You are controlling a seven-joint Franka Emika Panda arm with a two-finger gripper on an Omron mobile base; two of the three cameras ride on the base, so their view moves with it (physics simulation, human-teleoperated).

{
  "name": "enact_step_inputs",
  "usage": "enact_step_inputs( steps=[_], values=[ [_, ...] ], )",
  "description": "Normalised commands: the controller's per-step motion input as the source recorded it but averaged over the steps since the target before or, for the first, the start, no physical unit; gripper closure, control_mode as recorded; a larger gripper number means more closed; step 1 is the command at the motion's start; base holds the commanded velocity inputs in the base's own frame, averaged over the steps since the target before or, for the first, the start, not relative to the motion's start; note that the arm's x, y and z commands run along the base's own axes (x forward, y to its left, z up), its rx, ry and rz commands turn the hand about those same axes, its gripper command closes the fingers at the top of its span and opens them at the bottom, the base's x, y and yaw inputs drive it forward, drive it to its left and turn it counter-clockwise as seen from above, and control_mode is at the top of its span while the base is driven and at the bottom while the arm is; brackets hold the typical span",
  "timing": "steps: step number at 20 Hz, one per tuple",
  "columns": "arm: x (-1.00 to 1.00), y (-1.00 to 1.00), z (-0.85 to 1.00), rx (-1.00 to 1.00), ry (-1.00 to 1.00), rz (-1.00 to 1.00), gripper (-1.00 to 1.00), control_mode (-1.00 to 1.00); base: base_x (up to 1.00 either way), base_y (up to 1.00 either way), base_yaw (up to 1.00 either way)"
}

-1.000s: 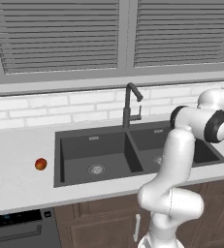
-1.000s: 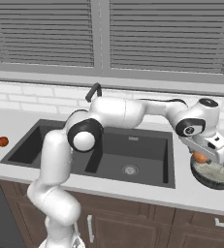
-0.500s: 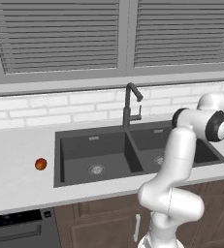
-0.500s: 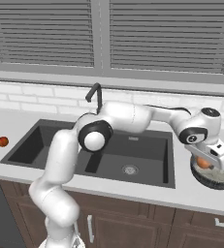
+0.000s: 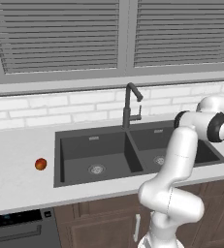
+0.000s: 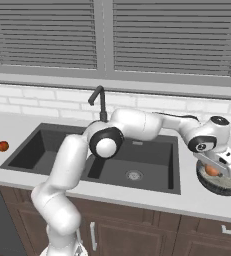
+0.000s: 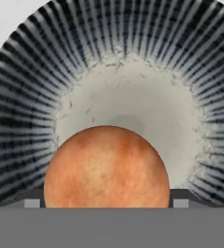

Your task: Pick the onion from the sink and place it in the bowl. Then pick the bowl and place it in the microwave. Then close the microwave door and press the start button.

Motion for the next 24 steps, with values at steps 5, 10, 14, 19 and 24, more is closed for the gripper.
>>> enact_step_inputs(
  steps=[5,10,14,19,24],
  values=[
    [0.18,-0.13,-0.24,0.00,0.00,0.00,1.00,-1.00,0.00,0.00,0.00],
    [0.14,-0.14,-0.25,0.00,0.00,0.00,1.00,-1.00,0.00,0.00,0.00],
    [0.02,-0.09,-0.25,0.00,0.00,0.00,1.00,-1.00,0.00,0.00,0.00],
    [0.10,-0.10,-0.22,0.00,0.00,0.00,1.00,-1.00,0.00,0.00,0.00],
    [-0.04,-0.01,-0.11,0.00,0.00,0.00,-1.00,-1.00,0.00,0.00,0.00]
  ],
)
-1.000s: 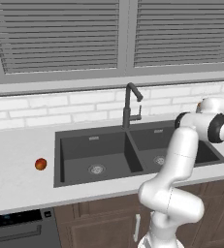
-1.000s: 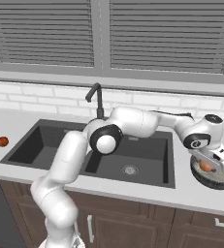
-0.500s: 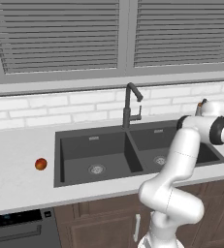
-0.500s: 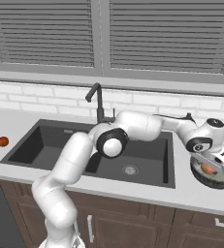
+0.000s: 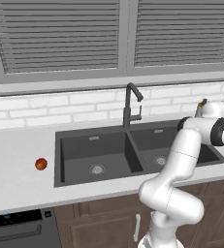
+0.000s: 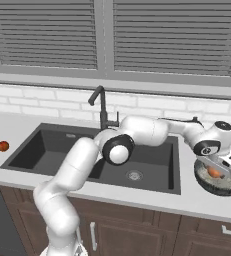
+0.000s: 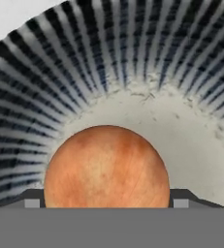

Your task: Pick the onion from the sink and place it in the bowl. Then pick the bowl and place it in the microwave. Then close the microwave door and press the start button.

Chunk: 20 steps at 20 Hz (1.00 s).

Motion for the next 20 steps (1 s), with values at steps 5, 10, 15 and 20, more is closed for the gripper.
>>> enact_step_inputs(
  steps=[5,10,15,20],
  values=[
    [-0.42,0.20,0.04,-0.01,-0.04,0.00,-1.00,-1.00,0.00,0.00,0.00],
    [-0.32,0.54,0.31,-0.11,0.00,0.00,-1.00,-1.00,0.00,0.00,0.00],
    [-0.48,0.54,0.48,-0.14,0.00,0.00,-1.00,-1.00,0.00,0.00,0.00],
    [-0.59,0.69,0.53,-0.16,0.01,0.13,-1.00,-1.00,0.00,0.00,0.00]
  ],
)
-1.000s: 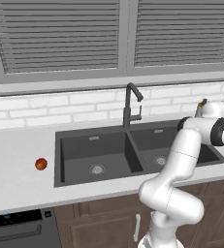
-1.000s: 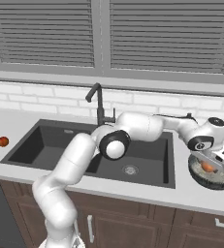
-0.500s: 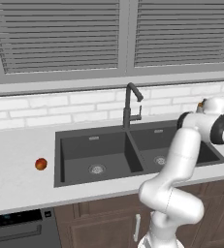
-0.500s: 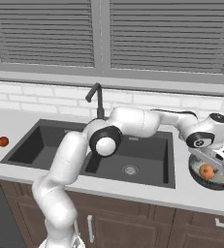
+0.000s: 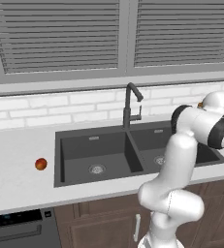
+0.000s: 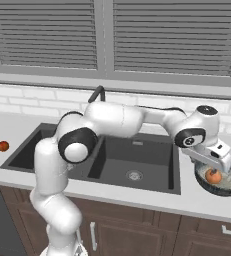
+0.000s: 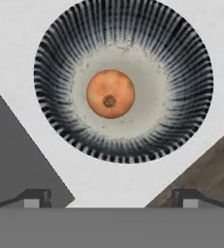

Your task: Pick the onion from the sink and place it in the bowl. Then pick the bowl and place it in the microwave. Then close the microwave door and press the start button.

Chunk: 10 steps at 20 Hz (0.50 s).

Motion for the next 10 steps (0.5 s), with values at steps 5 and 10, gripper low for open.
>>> enact_step_inputs(
  steps=[5,10],
  values=[
    [-0.11,0.59,0.40,-0.13,0.09,0.28,-1.00,-1.00,0.00,0.00,0.00],
    [0.10,0.26,0.03,0.00,0.14,0.26,-1.00,-1.00,0.00,0.00,0.00]
  ],
)
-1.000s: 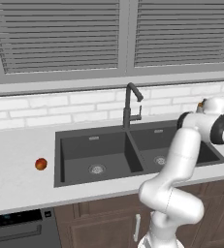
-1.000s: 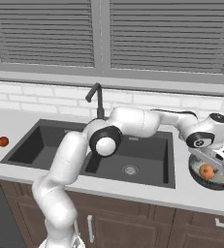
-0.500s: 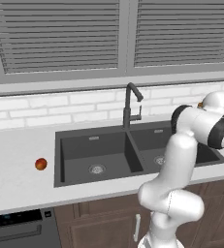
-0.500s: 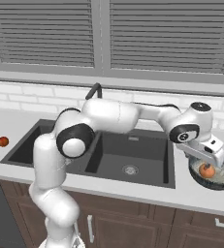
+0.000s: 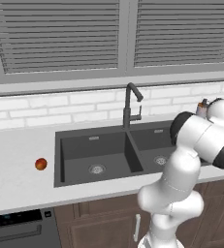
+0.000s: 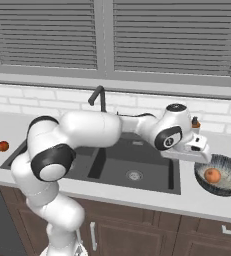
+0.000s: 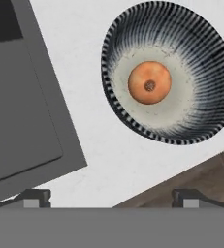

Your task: Pick the onion from the sink and place it in the bowl. Then pick the bowl and place it in the microwave. Then close the microwave door and press the start button.

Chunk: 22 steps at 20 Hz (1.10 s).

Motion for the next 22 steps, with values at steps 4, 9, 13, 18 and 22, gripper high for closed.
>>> enact_step_inputs(
  steps=[4,9,13,18,22],
  values=[
    [0.30,0.00,0.00,0.00,0.16,0.12,-1.00,-1.00,0.00,0.00,0.00],
    [0.33,-0.07,0.00,0.01,0.20,0.07,-1.00,-1.00,0.00,0.00,0.00],
    [0.24,-0.28,0.00,0.11,0.15,0.09,-1.00,-1.00,0.00,0.00,0.00],
    [0.19,-0.36,0.00,0.15,0.10,0.07,-1.00,-1.00,0.00,0.00,0.00],
    [0.13,-0.25,0.00,0.16,0.00,0.01,-1.00,-1.00,0.00,0.00,0.00]
  ],
)
